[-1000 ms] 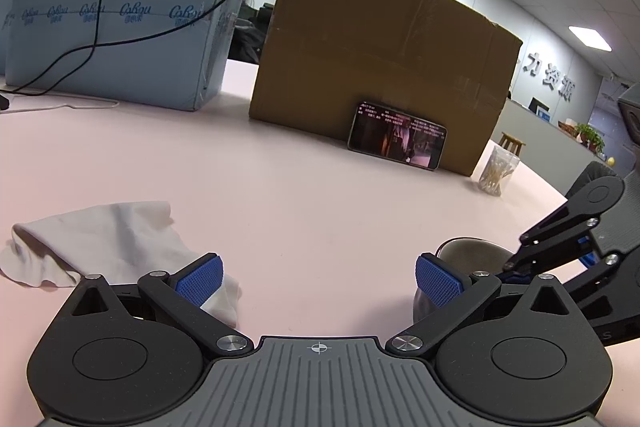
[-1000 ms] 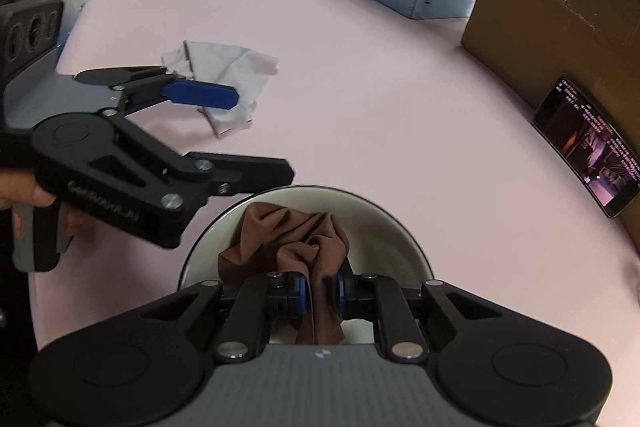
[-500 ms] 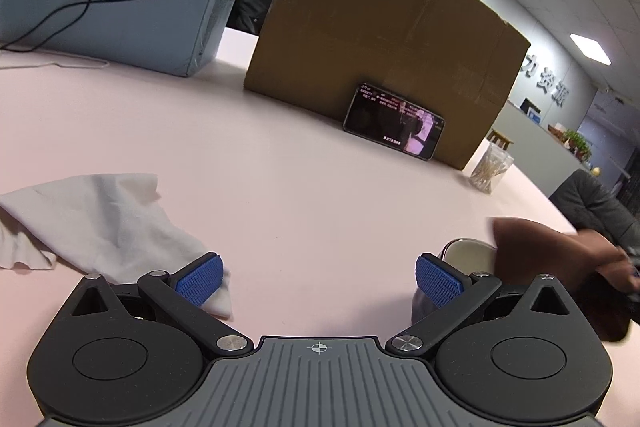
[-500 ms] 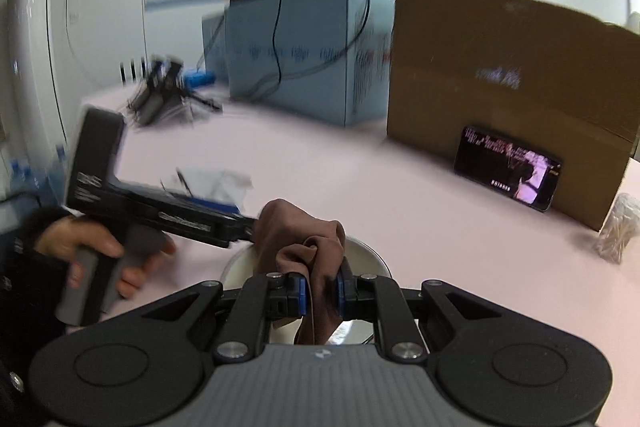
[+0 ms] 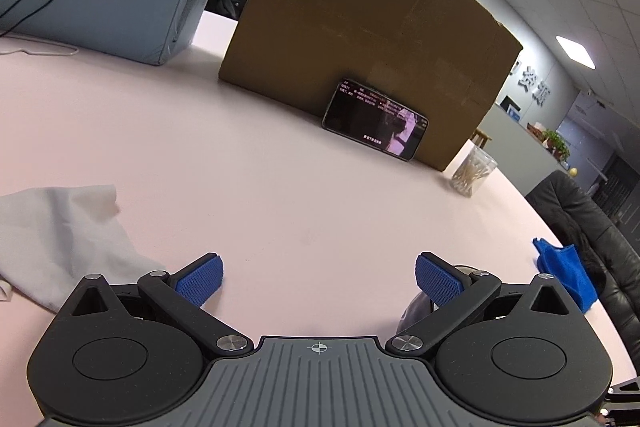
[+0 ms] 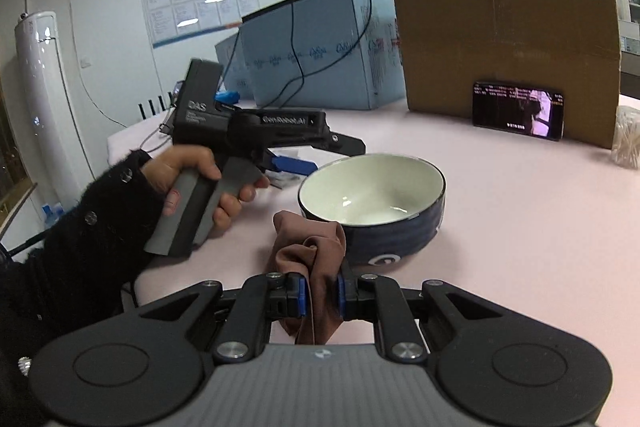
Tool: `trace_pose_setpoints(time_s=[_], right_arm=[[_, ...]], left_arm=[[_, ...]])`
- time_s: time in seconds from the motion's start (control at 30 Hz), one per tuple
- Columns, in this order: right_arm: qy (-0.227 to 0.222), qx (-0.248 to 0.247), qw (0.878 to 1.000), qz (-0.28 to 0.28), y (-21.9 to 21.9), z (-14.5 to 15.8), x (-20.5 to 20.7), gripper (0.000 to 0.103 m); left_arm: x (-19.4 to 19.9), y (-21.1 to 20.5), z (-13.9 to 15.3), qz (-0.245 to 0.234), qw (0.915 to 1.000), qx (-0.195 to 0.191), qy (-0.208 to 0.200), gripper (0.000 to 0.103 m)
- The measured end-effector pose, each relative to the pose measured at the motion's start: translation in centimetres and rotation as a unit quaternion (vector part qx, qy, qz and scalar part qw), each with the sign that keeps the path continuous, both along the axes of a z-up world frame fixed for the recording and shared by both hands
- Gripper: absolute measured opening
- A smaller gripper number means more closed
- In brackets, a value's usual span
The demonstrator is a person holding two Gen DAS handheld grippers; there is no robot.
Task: Clean bowl
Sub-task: 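Grasp the bowl rim with the left gripper while the right gripper lifts the cloth out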
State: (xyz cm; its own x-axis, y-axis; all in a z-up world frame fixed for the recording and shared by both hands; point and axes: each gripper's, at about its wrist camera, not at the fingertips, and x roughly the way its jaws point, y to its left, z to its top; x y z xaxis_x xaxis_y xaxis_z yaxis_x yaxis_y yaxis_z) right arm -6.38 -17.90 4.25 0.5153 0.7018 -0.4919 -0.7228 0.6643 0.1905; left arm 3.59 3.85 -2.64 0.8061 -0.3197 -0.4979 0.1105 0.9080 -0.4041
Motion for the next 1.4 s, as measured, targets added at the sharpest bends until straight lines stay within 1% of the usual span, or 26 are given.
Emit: trace_pose_setpoints(time_s=[0.07,0.27,0.4,0.47,0.53,0.6,0.7,0.77,0.8,0.83,0.93,1.07,1.13,1.23,1.4], right_arm=[[0.0,-0.007,1.0,-0.013,0.1,-0.3,0.0,0.016],[-0.029,-0.037,0.997,-0.064,-0.3,-0.6,-0.9,0.016],[-0.049,-0.057,0.992,-0.106,-1.2,-0.5,-1.3,0.016],[-0.061,-0.068,0.987,-0.135,-1.5,-0.6,-1.3,0.017],[-0.061,-0.061,0.984,-0.155,-1.8,-0.8,-1.3,0.017],[-0.055,-0.043,0.984,-0.163,-1.9,-0.9,-1.3,0.017],[-0.059,-0.034,0.981,-0.18,-1.6,-1.3,-2.0,0.017],[-0.056,-0.031,0.982,-0.18,-1.2,-1.6,-2.4,0.018],[-0.053,-0.029,0.982,-0.179,-1.1,-1.7,-2.6,0.018],[-0.053,-0.028,0.982,-0.181,-1.1,-1.7,-2.6,0.018],[-0.055,-0.024,0.976,-0.211,-1.2,-1.4,-1.9,0.018],[-0.057,-0.021,0.967,-0.249,-1.1,-1.2,-0.4,0.018],[-0.05,-0.017,0.964,-0.26,-1.0,-1.5,0.0,0.017],[-0.049,-0.021,0.965,-0.258,-0.7,-1.7,-0.5,0.017],[-0.044,-0.025,0.971,-0.234,-0.1,-1.9,-1.6,0.017]], left_arm=[[-0.6,-0.7,0.4,-0.006,0.9996,0.024,-0.01,0.103],[-3.1,-1.8,0.9,-0.028,0.9975,0.064,-0.011,0.103],[-4.9,-2.2,1.0,-0.044,0.9963,0.069,-0.027,0.103],[-6.0,-2.5,1.3,-0.048,0.9949,0.072,-0.053,0.103],[-6.6,-2.8,1.7,-0.045,0.9937,0.064,-0.081,0.103],[-6.5,-3.3,2.0,-0.049,0.9928,0.054,-0.094,0.103],[-5.8,-4.7,1.5,-0.071,0.992,0.052,-0.09,0.102],[-5.4,-5.4,1.2,-0.089,0.9914,0.051,-0.081,0.095],[-5.4,-5.5,1.1,-0.097,0.9909,0.046,-0.081,0.089],[-5.3,-5.6,1.0,-0.105,0.9904,0.04,-0.08,0.082],[-5.2,-5.8,0.8,-0.129,0.9883,0.024,-0.078,0.067],[-5.1,-6.0,0.5,-0.16,0.9842,0.003,-0.076,0.066],[-5.1,-6.1,0.3,-0.173,0.982,-0.008,-0.074,0.066],[-5.2,-5.8,0.1,-0.174,0.9816,-0.025,-0.075,0.066],[-5.6,-6.2,0.1,-0.174,0.9816,-0.012,-0.078,0.066]])
